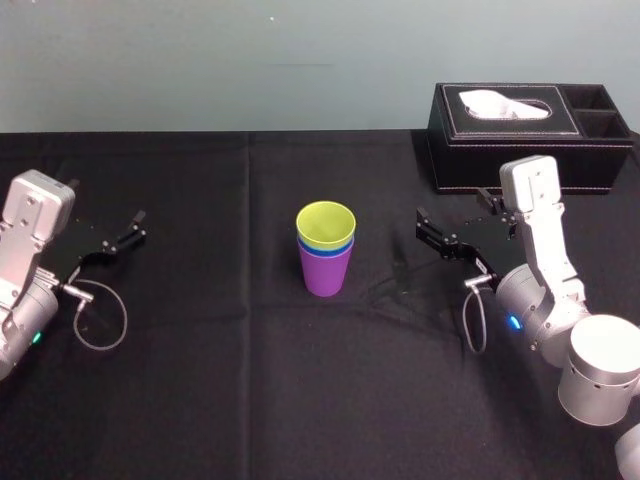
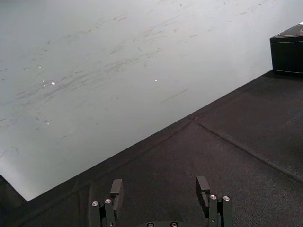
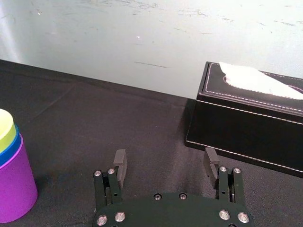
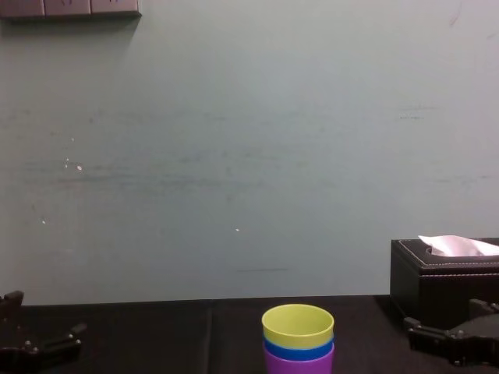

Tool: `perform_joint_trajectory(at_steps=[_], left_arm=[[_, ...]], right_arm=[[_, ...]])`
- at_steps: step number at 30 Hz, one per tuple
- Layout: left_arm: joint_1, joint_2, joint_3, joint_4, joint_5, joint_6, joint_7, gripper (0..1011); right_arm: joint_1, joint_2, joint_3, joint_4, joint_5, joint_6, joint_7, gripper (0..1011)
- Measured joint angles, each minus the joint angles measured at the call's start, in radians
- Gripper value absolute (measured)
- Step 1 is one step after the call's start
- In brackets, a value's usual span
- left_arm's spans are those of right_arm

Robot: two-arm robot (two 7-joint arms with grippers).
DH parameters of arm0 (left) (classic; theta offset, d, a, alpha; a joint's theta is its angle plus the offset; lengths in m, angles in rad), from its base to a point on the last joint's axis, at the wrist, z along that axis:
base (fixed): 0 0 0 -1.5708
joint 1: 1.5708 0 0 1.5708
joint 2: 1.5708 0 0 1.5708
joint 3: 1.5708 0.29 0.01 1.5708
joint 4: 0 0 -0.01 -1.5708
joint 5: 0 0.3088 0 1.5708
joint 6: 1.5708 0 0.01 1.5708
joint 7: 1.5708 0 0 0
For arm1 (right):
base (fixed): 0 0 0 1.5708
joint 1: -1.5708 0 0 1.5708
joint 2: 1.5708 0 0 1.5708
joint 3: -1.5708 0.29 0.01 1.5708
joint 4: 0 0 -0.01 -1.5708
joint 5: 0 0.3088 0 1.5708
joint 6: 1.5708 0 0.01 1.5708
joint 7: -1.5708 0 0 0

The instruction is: Stack the three plastic cups sequentially using one hand.

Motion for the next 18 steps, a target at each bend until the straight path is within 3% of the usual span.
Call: perform_joint_trajectory(at_steps=[18], left_arm=[[0.0,0.0,0.0,0.0,0.0,0.0,0.0,1012]], right_arm=[[0.0,0.0,0.0,0.0,0.0,0.0,0.0,1003]])
